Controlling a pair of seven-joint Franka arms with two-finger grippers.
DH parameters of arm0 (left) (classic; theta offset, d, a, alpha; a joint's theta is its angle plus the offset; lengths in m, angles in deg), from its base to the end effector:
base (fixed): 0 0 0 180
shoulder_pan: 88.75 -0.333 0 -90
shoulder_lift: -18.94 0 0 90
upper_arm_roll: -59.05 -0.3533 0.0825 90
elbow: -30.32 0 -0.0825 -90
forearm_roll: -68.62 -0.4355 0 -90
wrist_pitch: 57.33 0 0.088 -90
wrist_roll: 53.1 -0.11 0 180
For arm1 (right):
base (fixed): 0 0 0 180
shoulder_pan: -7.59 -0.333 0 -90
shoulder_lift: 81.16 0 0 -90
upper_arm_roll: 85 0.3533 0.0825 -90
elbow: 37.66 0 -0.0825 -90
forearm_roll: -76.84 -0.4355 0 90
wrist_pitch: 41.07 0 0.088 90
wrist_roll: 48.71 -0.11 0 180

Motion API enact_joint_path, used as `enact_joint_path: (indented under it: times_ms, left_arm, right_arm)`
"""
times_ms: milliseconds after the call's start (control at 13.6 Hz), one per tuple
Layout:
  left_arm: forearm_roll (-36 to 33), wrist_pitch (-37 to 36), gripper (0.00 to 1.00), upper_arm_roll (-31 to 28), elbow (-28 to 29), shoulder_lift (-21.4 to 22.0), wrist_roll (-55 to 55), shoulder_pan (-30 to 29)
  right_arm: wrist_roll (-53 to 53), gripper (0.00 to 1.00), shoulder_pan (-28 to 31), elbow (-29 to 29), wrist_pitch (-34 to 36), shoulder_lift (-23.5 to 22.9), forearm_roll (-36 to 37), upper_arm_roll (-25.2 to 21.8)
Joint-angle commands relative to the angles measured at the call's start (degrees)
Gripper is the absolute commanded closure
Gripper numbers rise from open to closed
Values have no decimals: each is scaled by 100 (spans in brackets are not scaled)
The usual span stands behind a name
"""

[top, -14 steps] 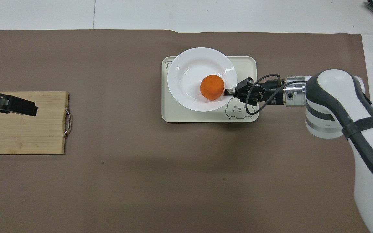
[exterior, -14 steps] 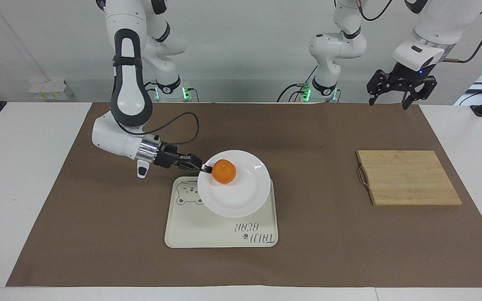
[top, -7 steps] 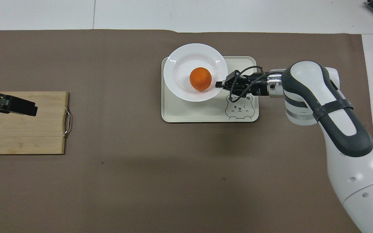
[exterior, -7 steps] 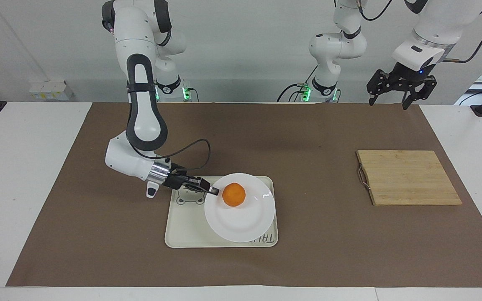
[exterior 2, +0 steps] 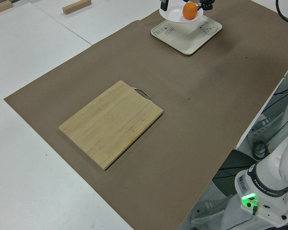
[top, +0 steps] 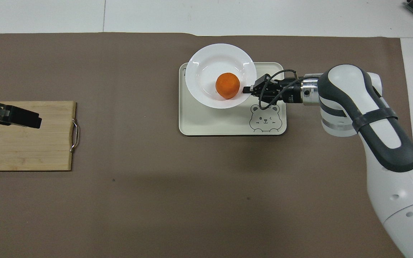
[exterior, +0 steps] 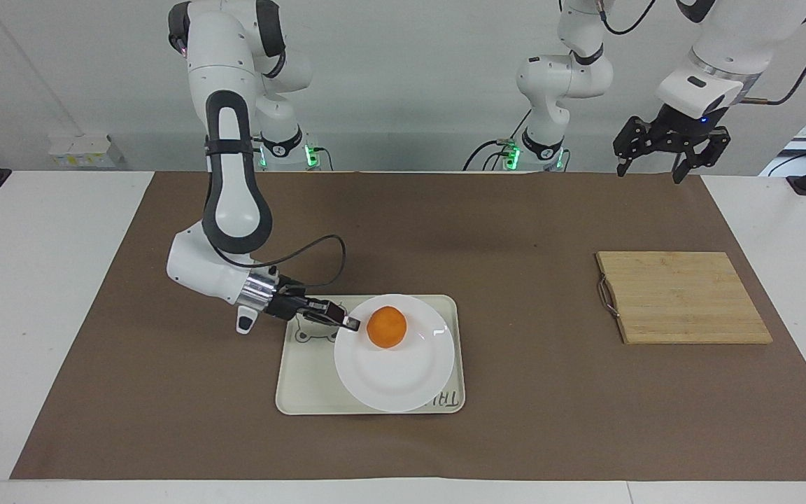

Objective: Place orange and plate with both arms
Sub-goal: 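Adjust the plate toward the tray center with the right gripper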

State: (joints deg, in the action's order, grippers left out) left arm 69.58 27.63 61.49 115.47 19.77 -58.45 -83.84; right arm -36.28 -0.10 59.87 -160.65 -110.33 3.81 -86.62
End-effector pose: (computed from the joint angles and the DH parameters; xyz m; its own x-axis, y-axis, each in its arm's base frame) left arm 0.5867 -0.0779 0.7037 0.9751 -0.2213 0.0126 -0.2214 -0.9751 0.0149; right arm 0.7286 0.1301 0.3162 0.9266 -0.3019 -0.2240 -0.3436 -0.4383 -0.8306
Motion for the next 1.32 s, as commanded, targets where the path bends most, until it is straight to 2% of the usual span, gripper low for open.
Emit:
enact_joint_path:
  times_ms: [0, 367, 588, 1249]
  left_arm:
    - [-86, -14, 0, 55, 168, 146, 35, -61]
    - [-86, -14, 0, 46, 168, 146, 35, -61]
    - [-86, -14, 0, 55, 168, 146, 35, -61]
    - [-86, -14, 0, 46, 168, 146, 35, -61]
  right_arm:
    - [-188, 100, 75, -260, 102, -97, 79, 39]
    - [-153, 100, 188, -304, 111, -237, 158, 39]
    - [4, 100, 101, -304, 110, -273, 508, 39]
    - [742, 100, 162, 276, 365, -88, 914, 39]
